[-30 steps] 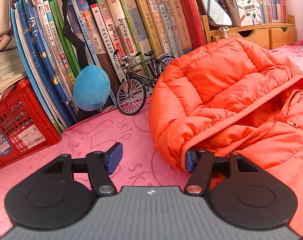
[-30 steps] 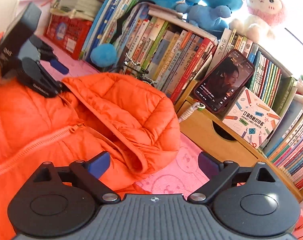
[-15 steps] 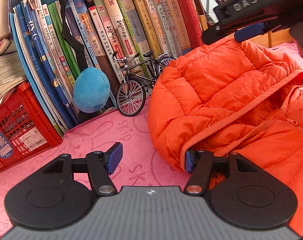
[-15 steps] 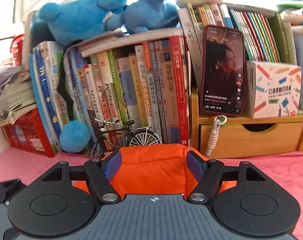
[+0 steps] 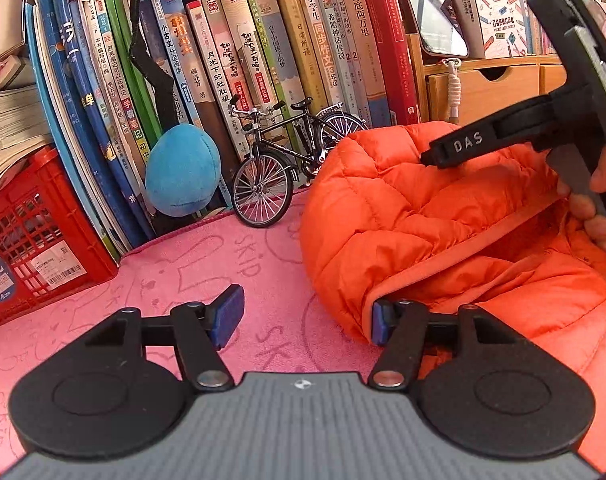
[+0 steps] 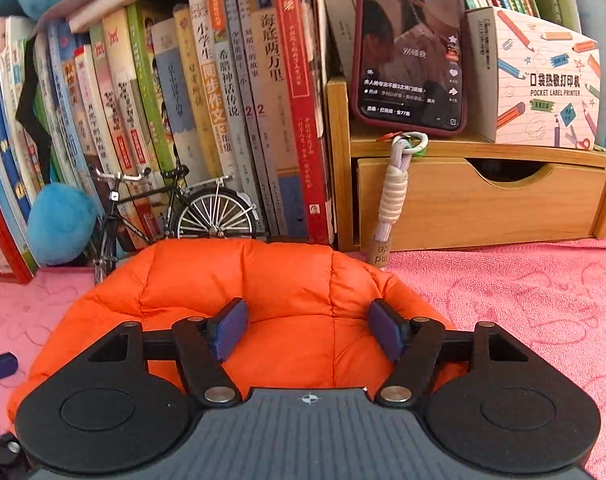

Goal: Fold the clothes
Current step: 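Open the right gripper and press the folded hood flat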

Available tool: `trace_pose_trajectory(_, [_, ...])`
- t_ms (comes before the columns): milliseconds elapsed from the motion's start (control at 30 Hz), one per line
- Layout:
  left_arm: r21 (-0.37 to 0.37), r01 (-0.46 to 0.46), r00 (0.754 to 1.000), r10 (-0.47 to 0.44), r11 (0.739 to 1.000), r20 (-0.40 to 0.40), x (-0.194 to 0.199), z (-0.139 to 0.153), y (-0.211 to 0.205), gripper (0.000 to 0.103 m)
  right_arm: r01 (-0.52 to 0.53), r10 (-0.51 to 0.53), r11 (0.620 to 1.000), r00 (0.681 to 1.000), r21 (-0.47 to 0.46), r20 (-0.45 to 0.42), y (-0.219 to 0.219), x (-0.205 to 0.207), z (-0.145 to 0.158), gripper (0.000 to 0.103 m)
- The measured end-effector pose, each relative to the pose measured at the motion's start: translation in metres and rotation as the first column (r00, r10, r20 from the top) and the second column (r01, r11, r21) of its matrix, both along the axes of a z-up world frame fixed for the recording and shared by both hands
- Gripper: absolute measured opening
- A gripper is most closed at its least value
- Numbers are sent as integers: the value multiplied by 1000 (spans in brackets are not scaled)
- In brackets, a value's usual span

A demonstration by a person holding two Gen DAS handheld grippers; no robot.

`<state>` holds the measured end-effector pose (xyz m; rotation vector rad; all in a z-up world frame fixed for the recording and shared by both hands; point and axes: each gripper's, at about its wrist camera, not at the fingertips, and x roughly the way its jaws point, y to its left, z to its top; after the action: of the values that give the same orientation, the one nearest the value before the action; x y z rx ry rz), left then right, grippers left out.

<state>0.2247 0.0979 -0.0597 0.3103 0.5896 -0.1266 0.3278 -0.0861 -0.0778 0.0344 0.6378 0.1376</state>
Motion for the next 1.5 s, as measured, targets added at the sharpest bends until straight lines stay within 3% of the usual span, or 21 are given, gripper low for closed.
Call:
trace_pose_trajectory(133, [9, -13, 1000, 13, 1000, 4, 0, 0, -1, 66, -18, 15, 994, 1000, -105, -27, 18, 7, -4, 81])
trace_pose_trajectory(233, [19, -17, 1000, 17, 1000, 9, -1, 0, -2, 67, -18, 14, 984, 1000, -177, -27, 29, 8, -4, 84])
trace_pose_trajectory(300, [31, -18, 1000, 17, 999, 14, -1, 0, -4, 67, -28, 25, 986, 1000, -163, -16, 27, 3, 3, 83])
trace_pose_trajectory(433, [44, -18, 1000, 17, 999, 20, -2, 0, -5, 67, -56, 62, 997, 992, -54, 114, 6, -44, 27, 84])
trace_pose_trajectory(533, [46, -18, 1000, 17, 999, 21, -2, 0, -6, 67, -99, 111, 990, 985, -98, 132, -2, -76, 31, 84])
trace_pose_trajectory(633, [55, -22, 999, 21, 998, 25, -3, 0, -7, 69, -108, 128, 977, 987, -186, 100, -6, -95, 23, 84])
trace_pose_trajectory(767, [88, -24, 999, 21, 996, 38, -4, -1, -10, 72, -125, 124, 978, 992, -168, -11, -15, -90, 3, 91])
trace_pose_trajectory(833, [145, 41, 999, -43, 989, 16, -5, 3, -11, 73, -121, 118, 982, 993, -143, -24, -18, -86, 1, 94])
trace_pose_trajectory(900, [234, 120, 993, -115, 965, -36, -4, 14, -12, 88, -120, 116, 984, 993, -132, -31, -19, -85, 0, 95])
trace_pose_trajectory(967, [237, 151, 988, -138, 960, -73, -7, 28, -12, 90, -120, 117, 984, 993, -128, -34, -19, -85, -1, 96])
trace_pose_trajectory(1067, [145, 214, 974, -199, 966, -110, -28, 48, -13, 91, -119, 115, 986, 993, -120, -40, -21, -84, -3, 97])
trace_pose_trajectory(1133, [110, 298, 954, -291, 948, -73, -59, 52, -11, 95, -117, 112, 987, 993, -110, -46, -23, -82, -4, 98])
trace_pose_trajectory(1200, [171, 351, 934, -357, 921, 7, -91, 47, -12, 103, -116, 112, 988, 993, -106, -48, -23, -82, -6, 98])
trace_pose_trajectory(1267, [234, 308, 946, -324, 922, 29, -104, 40, -11, 103, -117, 112, 988, 992, -100, -51, -24, -81, -7, 98])
trace_pose_trajectory(1367, [118, 186, 980, -192, 975, 48, -101, 46, 2, 102, -117, 112, 989, 992, -94, -55, -25, -81, -8, 99])
trace_pose_trajectory(1400, [21, 141, 988, -142, 990, 57, -95, 53, 10, 102, -117, 112, 989, 992, -94, -55, -25, -80, -8, 99])
trace_pose_trajectory(1433, [-78, 96, 994, -92, 992, 57, -86, 59, 15, 102, -117, 112, 989, 992, -94, -55, -25, -80, -8, 99])
trace_pose_trajectory(1500, [-244, 2, 998, 13, 970, 61, -67, 66, 21, 102, -117, 112, 989, 992, -94, -56, -25, -80, -9, 99])
